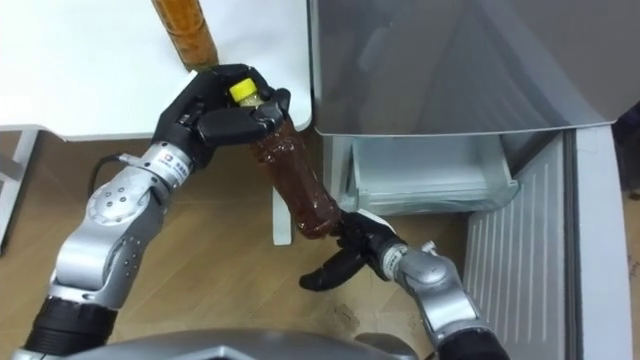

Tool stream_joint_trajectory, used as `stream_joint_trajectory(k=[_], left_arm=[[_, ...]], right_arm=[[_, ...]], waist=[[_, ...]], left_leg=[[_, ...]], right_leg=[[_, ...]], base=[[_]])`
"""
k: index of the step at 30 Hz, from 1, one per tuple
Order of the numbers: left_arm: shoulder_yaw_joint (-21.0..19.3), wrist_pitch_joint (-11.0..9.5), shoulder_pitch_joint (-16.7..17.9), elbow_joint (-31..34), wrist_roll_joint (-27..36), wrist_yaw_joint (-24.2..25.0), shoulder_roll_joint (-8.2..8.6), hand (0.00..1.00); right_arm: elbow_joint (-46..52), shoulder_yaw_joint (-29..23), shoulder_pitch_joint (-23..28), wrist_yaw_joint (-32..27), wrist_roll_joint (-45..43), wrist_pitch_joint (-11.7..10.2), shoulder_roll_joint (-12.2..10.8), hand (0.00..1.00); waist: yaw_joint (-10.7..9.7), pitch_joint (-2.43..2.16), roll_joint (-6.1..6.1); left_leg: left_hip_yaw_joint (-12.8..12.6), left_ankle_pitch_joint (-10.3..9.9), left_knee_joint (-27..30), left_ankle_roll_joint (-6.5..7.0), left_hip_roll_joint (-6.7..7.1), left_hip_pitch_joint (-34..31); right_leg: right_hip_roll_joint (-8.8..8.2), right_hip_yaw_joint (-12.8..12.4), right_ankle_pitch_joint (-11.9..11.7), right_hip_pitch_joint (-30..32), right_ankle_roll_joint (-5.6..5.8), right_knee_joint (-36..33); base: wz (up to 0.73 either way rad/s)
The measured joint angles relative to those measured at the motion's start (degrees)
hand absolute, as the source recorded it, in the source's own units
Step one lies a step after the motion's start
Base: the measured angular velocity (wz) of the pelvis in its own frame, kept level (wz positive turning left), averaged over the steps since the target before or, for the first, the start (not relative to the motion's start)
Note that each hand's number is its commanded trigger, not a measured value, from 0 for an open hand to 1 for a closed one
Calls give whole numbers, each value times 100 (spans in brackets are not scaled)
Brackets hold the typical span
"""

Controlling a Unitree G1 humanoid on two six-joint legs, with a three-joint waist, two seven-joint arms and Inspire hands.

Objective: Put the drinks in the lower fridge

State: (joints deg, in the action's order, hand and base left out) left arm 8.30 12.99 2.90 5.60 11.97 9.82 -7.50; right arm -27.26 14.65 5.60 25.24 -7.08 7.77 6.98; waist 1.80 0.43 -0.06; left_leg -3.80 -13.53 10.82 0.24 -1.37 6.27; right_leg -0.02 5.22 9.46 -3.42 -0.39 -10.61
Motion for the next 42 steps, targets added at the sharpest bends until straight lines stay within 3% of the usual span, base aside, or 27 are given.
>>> stream_joint_trajectory(k=[6,13,20,23,30,35,42], left_arm=[[-6,-166,98,-122,80,49,-12,100],[5,-209,105,-166,121,66,-13,100],[-12,-223,108,-200,119,108,-13,100],[-9,-350,107,-440,123,113,-12,100],[-17,-401,108,-643,119,103,1,100],[20,-486,110,-683,80,100,-20,100],[55,-640,180,-679,73,69,-18,100]], right_arm=[[105,-2,5,238,7,-42,4,0],[653,-1,26,452,28,-75,10,0],[801,0,27,791,-4,-67,4,0],[800,21,27,818,-3,-63,13,0],[800,75,27,805,-3,-25,39,0],[800,71,18,805,6,-26,41,0],[817,71,20,875,56,-26,76,0]], waist=[[-16,4,-6],[-15,38,-61],[-14,38,-63],[-21,37,-62],[-15,37,-60],[-26,54,-9],[-10,32,62]], left_leg=[[124,0,-3,0,-1,82],[164,0,-7,0,2,29],[160,0,-7,0,10,17],[159,0,-5,0,11,25],[163,0,-6,0,9,23],[162,0,-7,0,8,-27],[159,0,-2,0,6,-113]], right_leg=[[4,51,0,-85,0,6],[-2,115,0,-48,-1,5],[-8,122,0,-55,0,17],[-10,123,0,-66,0,18],[-11,120,0,-63,0,14],[-12,141,0,-53,0,11],[-10,158,0,35,0,-5]], base=[[0],[3],[0],[0],[0],[2],[1]])
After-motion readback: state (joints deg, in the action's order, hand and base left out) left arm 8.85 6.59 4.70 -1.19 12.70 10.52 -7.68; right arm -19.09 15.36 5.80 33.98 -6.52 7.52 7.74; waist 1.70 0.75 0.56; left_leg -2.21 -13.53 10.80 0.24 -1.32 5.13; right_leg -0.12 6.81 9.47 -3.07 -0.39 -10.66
